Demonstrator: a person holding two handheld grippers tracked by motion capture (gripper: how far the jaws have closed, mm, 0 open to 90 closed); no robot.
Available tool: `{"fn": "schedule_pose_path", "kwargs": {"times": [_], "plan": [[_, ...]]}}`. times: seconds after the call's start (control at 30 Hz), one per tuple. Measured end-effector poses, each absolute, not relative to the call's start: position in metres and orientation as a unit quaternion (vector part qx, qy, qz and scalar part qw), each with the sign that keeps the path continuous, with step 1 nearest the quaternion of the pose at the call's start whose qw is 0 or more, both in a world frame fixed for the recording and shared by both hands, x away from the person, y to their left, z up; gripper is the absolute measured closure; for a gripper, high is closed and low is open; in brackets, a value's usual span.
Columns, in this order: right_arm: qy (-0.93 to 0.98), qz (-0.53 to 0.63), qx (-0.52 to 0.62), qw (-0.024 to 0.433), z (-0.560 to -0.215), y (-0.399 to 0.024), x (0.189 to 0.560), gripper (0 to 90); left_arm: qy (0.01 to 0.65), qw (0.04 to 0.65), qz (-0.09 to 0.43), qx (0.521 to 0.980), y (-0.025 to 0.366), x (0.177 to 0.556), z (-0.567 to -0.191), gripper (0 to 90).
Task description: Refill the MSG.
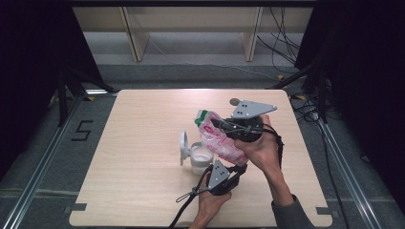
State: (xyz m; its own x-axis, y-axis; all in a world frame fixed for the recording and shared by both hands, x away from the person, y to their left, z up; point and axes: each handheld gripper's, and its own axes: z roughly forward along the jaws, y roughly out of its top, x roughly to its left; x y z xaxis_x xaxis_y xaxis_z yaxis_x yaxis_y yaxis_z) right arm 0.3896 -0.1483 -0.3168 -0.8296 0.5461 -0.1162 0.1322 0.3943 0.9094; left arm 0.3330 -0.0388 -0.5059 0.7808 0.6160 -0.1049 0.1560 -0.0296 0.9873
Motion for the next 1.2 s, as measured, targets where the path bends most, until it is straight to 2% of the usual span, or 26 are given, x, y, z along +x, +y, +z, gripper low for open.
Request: {"fn": "schedule_pose_path", "kwargs": {"times": [0.17,0.2,0.33,0.37,0.57,0.63,0.77,0.8,0.83,0.93,1.07,1.2], "plan": [[0.813,0.509,0.210,0.190,-0.315,-0.151,0.388,90.0,0.279,0.637,0.182,0.695,-0.035,0.332,-0.507,83.3],[0.809,0.513,0.204,0.201,-0.315,-0.151,0.388,90.0,0.280,0.636,0.185,0.695,-0.035,0.332,-0.506,83.3],[0.805,0.521,0.205,0.197,-0.316,-0.154,0.387,90.0,0.276,0.632,0.183,0.700,-0.032,0.330,-0.507,83.2],[0.807,0.522,0.205,0.184,-0.316,-0.155,0.387,90.0,0.277,0.632,0.184,0.700,-0.032,0.330,-0.507,83.1],[0.799,0.530,0.210,0.193,-0.317,-0.161,0.387,90.0,0.276,0.635,0.185,0.698,-0.031,0.328,-0.509,83.0],[0.799,0.535,0.211,0.179,-0.318,-0.163,0.386,90.0,0.274,0.630,0.188,0.702,-0.030,0.327,-0.509,82.9],[0.789,0.547,0.203,0.192,-0.319,-0.168,0.388,90.0,0.278,0.634,0.184,0.698,-0.030,0.326,-0.509,82.4],[0.791,0.546,0.215,0.172,-0.319,-0.169,0.386,90.0,0.279,0.629,0.183,0.702,-0.029,0.326,-0.508,82.3],[0.790,0.550,0.207,0.177,-0.319,-0.170,0.387,90.0,0.280,0.629,0.183,0.702,-0.029,0.325,-0.507,82.0],[0.784,0.560,0.216,0.159,-0.318,-0.171,0.384,90.0,0.287,0.628,0.179,0.700,-0.028,0.325,-0.506,79.2],[0.777,0.561,0.220,0.184,-0.319,-0.173,0.382,90.0,0.291,0.625,0.179,0.702,-0.026,0.324,-0.506,74.6],[0.774,0.569,0.210,0.182,-0.318,-0.178,0.382,90.0,0.293,0.627,0.177,0.700,-0.024,0.323,-0.504,68.6]]}}
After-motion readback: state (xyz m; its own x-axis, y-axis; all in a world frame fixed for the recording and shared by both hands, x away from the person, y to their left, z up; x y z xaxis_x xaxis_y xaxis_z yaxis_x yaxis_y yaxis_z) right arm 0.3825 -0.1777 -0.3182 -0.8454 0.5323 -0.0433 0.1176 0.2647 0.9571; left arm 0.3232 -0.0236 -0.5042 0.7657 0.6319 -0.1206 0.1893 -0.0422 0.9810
